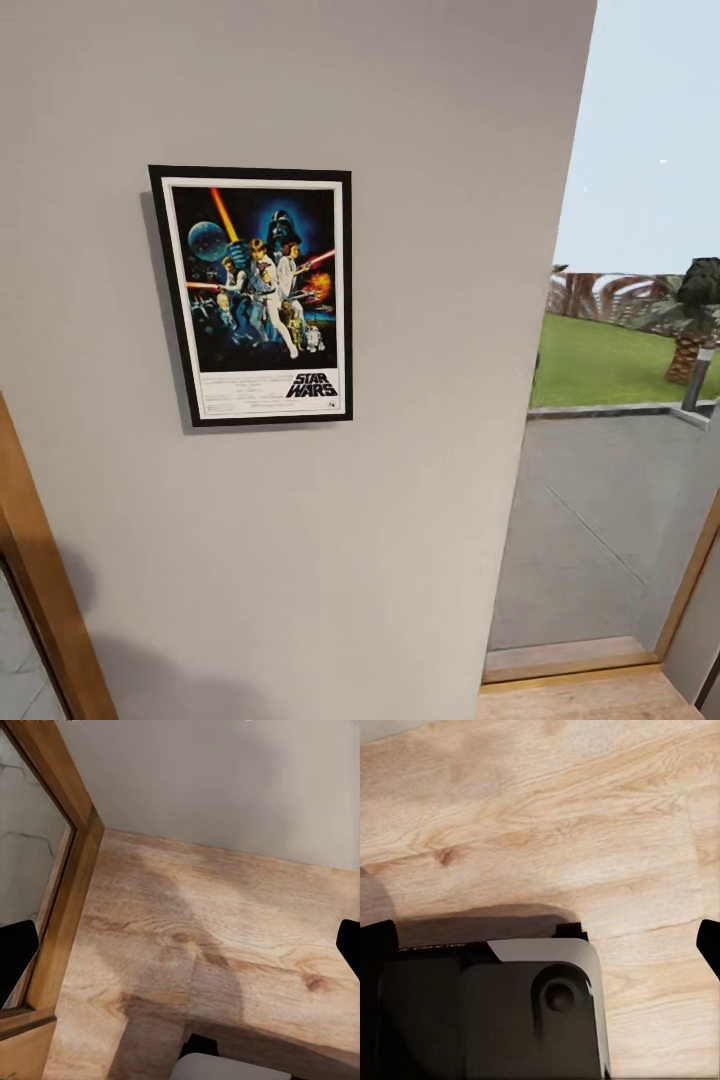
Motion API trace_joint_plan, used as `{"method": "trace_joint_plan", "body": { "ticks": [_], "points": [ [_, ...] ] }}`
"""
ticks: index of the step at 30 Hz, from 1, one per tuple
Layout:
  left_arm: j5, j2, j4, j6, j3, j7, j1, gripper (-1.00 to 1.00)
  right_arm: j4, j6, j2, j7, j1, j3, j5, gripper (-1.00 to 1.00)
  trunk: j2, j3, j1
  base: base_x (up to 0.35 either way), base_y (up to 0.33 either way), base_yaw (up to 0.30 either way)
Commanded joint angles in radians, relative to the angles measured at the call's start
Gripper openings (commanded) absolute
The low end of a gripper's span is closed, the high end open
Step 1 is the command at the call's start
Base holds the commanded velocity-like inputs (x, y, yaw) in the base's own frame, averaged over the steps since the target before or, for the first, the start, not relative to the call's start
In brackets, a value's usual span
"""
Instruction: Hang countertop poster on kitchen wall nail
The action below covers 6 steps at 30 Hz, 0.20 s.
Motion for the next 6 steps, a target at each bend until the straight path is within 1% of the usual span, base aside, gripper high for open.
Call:
{"method": "trace_joint_plan", "body": {
  "ticks": [1,6],
  "points": [
    [0.002,-0.001,-0.001,-0.003,0.005,-0.008,0.000,1.00,0.005,-0.005,0.000,0.005,-0.001,0.008,-0.011,1.00,0.000,0.000,0.000,0.000,0.000,0.000],
    [0.000,-0.003,0.005,-0.032,0.003,-0.007,0.000,1.00,0.010,-0.005,-0.002,0.005,-0.001,0.008,-0.010,1.00,0.000,0.000,0.000,0.000,0.000,0.000]
  ]
}}
